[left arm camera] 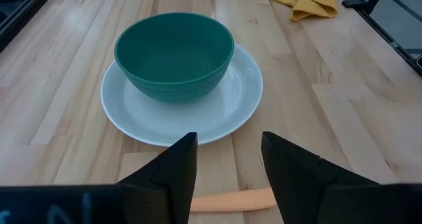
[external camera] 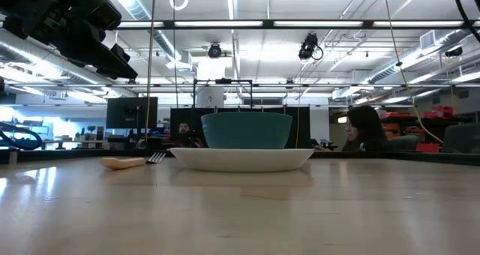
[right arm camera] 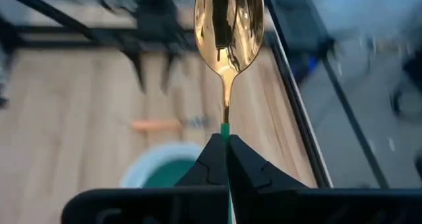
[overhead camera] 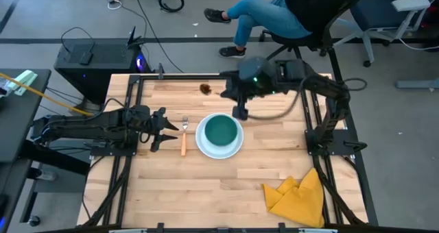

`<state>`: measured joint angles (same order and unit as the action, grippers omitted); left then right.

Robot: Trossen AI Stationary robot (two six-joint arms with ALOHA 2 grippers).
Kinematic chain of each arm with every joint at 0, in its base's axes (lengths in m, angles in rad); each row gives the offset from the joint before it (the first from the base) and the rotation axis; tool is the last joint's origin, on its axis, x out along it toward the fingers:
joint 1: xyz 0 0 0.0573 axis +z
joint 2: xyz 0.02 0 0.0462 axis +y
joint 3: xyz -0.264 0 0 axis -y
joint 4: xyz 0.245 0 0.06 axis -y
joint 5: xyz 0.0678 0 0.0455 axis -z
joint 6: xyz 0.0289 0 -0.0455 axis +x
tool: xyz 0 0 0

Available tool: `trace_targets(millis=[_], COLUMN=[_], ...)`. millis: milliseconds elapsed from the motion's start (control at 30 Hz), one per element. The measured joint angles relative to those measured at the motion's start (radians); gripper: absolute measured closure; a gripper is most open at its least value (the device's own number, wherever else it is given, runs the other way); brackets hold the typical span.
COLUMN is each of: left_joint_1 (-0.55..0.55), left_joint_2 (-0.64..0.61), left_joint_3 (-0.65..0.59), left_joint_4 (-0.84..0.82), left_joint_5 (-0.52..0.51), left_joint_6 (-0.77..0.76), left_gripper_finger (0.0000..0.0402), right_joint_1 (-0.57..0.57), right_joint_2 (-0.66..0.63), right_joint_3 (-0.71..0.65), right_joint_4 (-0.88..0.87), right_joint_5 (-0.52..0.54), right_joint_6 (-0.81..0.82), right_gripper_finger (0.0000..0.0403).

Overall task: Set table place
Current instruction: Put the green spoon into the green bowl

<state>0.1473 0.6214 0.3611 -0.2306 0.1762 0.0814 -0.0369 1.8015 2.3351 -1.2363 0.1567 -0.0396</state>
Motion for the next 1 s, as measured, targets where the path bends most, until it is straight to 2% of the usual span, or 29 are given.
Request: trace_targets(millis=[233,367,633,1000], left_joint_1=[0.0,0.0,0.0,0.0], left_joint_2=[0.0,0.0,0.0,0.0], left_joint_3=[0.0,0.0,0.0,0.0], left_joint_4=[0.0,0.001,0.001,0.001], left_joint_5=[0.0,0.0,0.0,0.0], left_joint_6=[0.0,0.0,0.0,0.0], left_gripper_finger=[0.0223,0.0224,0.0223,0.0221], right_joint_1=[-0.096,-0.085,-0.083,-0.085], right_joint_2=[0.091,0.179,0.368,0.378], right_joint_3=[-0.016,-0.057,-0.192,-0.366], right_joint_4=[-0.207,-0.201,-0.227,-0.105], right_joint_5=[-0.016,-0.088,-0.123,-0.124], right_joint_6=[0.055,0.022,-0.012,-0.017], right_gripper_finger=[0.0403,0.0403,0.0403,0.0403])
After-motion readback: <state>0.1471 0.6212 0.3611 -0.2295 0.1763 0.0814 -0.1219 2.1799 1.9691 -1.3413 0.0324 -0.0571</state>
